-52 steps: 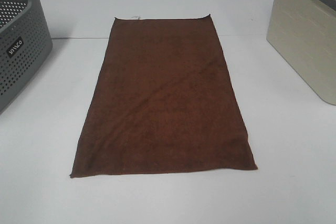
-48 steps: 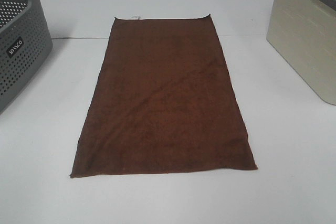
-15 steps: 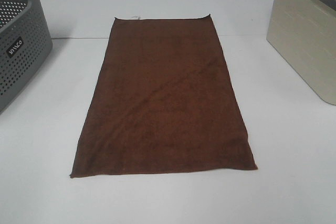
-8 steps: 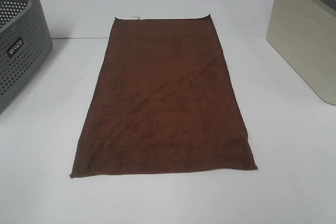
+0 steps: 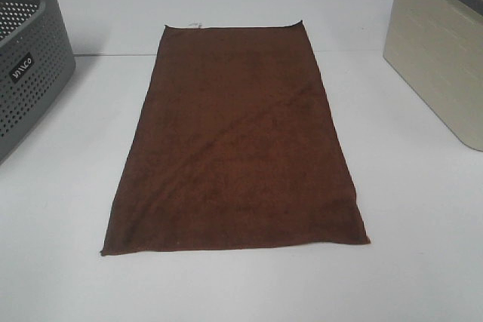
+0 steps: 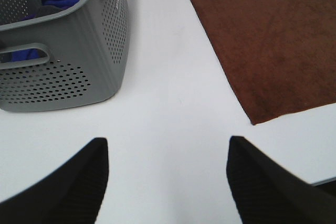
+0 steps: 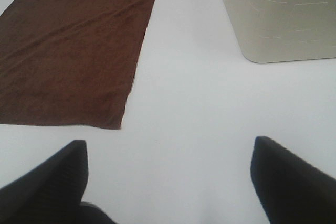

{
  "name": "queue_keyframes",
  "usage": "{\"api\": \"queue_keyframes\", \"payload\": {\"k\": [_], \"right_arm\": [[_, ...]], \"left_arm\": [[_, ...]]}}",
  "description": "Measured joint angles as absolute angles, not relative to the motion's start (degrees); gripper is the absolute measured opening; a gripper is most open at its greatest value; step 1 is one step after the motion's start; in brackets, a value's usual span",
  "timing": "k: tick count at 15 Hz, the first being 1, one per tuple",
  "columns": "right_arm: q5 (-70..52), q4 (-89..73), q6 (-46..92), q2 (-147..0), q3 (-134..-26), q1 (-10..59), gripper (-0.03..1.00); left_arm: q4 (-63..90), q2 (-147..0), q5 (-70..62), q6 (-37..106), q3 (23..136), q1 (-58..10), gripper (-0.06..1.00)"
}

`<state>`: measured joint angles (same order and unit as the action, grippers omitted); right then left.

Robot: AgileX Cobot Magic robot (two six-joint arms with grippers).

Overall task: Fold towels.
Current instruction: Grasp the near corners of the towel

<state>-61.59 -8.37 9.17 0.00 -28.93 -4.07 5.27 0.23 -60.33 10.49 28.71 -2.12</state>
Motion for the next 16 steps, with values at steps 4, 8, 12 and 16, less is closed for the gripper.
{"api": "queue_keyframes", "payload": {"k": [4,8,12,16], "right_arm": [[-61.6,-8.4,9.2,0.0,-28.9,-4.1,0.79],[-61.6,-8.4,9.2,0.0,-28.9,-4.1,0.79],[-59.9,-7.8,6.0,-4.1,-29.4,-4.1,0.77],[-53.5,-7.8,3.5,-19.2,-30.3,-4.1,0.76]], "left_arm": [[5.3,0.2,-60.3,10.5,28.7,-2.1,0.62],[5.3,0.2,-59.8,10.5,29.0,-2.1,0.62],[5.7,-2.6,-44.5,10.2,27.4,-2.1,0.62],[15.1,-14.8,-30.2,7.2,20.7,-3.0,0.62]]}}
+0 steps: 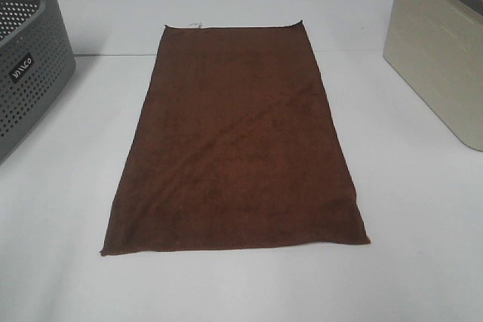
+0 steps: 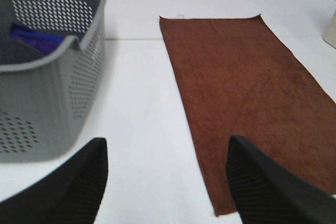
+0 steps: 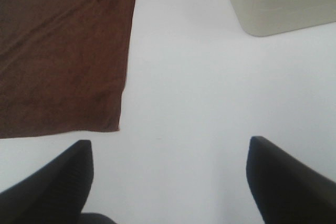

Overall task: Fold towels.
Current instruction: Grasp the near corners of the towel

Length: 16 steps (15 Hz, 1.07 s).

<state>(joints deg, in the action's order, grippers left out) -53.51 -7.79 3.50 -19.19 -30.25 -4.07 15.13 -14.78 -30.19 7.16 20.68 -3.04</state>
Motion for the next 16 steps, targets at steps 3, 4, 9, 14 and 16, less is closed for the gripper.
{"api": "queue_keyframes", "payload": {"k": [3,4,9,14,16], "right_arm": [[-49.8,-9.8,3.4,-33.2,-32.8,-4.1,0.76],[-48.7,-10.4,3.4,-38.3,-33.9,-4.1,0.76],[-43.9,-20.4,8.3,-63.1,-36.7,-4.2,0.76],[-37.4,-39.2,27.4,-80.4,-36.8,-4.2,0.76],[-35.7,-46.2,35.4,-86.0,-36.8,-4.2,0.76]], "left_arm": [[23.4,-29.7,-26.8,7.2,20.5,-4.3,0.62],[26.2,-35.9,-26.3,7.2,20.5,-4.3,0.62],[39.1,-63.8,-25.4,18.6,25.4,-4.3,0.62],[55.1,-85.6,-26.6,35.4,31.3,-4.3,0.62],[61.4,-91.7,-27.3,41.0,32.6,-4.3,0.62]]}}
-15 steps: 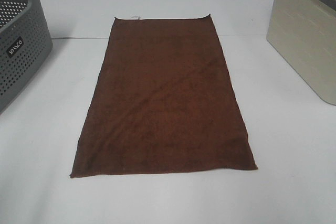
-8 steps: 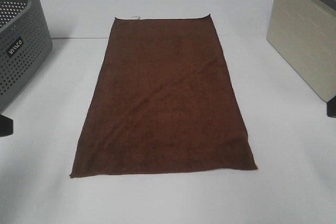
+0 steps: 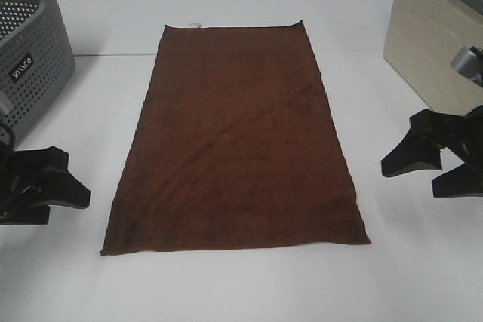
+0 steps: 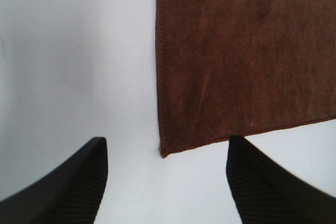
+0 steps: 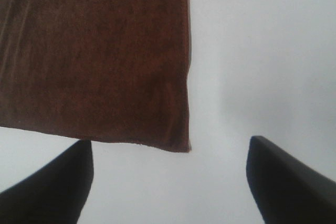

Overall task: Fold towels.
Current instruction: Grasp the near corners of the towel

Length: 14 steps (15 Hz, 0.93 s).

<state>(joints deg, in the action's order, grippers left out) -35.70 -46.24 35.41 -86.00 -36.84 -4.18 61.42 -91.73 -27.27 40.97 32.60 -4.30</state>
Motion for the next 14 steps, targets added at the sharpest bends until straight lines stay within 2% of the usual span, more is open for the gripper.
{"api": "queue_keyframes", "payload": {"k": [5,9,13,14], "right_arm": [[-34.3,-59.9,49.9,-97.2,-37.0,-4.2,0.76],[-34.2,-61.5,51.7,-103.1,-39.5,-4.0,0.76],[-34.1,-60.8,51.7,-107.2,-43.6,2.8,0.75],[-34.1,-60.7,51.2,-108.1,-44.0,4.7,0.72]], "left_arm": [[74.0,-103.8,-31.7,54.3,36.5,-4.3,0.62],[77.5,-109.1,-32.2,57.8,39.3,-6.0,0.62],[79.6,-112.5,-33.4,58.7,43.6,-10.2,0.62],[80.7,-112.8,-33.6,58.7,43.9,-10.3,0.62]]}}
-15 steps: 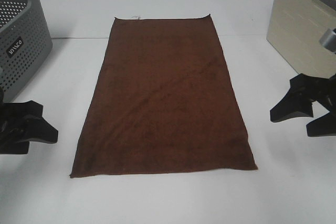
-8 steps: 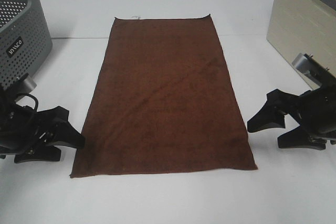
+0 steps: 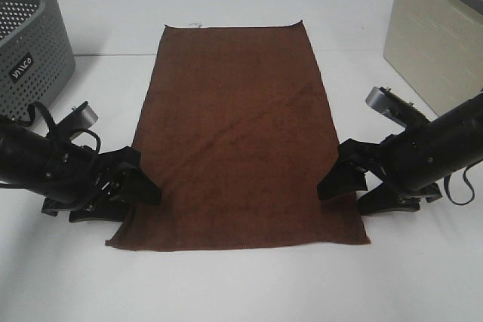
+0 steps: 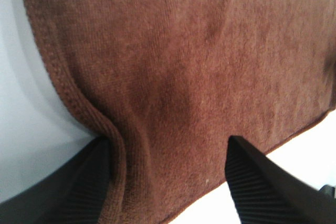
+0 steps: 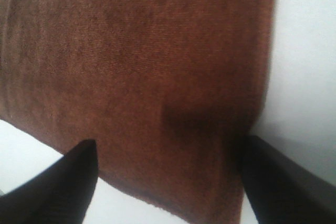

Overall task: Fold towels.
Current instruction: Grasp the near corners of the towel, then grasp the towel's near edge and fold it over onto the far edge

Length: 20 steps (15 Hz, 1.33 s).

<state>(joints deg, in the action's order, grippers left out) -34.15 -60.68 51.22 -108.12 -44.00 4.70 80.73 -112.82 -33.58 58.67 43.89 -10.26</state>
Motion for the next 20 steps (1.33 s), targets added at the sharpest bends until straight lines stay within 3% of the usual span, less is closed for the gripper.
{"api": "queue_keyframes", "payload": {"k": [1,2,3,7,8,14,20], "right_arm": [[-34.1,-60.4,50.2,-108.5,-44.0,4.9,0.62],[-34.1,-60.4,50.2,-108.5,-44.0,4.9,0.62],[-33.9,-59.7,48.7,-108.9,-44.0,4.9,0.52],[-32.8,-59.3,44.5,-109.7,-44.0,4.9,0.09],[-32.8,-59.4,43.9,-109.7,-44.1,4.9,0.0],[-33.2,-57.0,39.1,-106.6,-44.1,4.9,0.0],[-34.7,-53.0,35.1,-99.6,-38.3,4.9,0.0]], "left_arm": [[82.1,-113.3,-33.5,58.7,43.9,-10.3,0.55],[82.1,-113.3,-33.5,58.7,43.9,-10.3,0.55],[82.3,-113.4,-32.9,58.7,43.9,-10.3,0.48],[82.4,-113.8,-30.8,60.8,43.9,-10.3,0.06],[82.4,-113.8,-30.8,61.9,43.9,-10.3,0.0],[78.7,-111.0,-30.8,59.9,43.9,-10.3,0.0],[63.7,-102.1,-30.9,47.9,38.8,-10.3,0.0]]}}
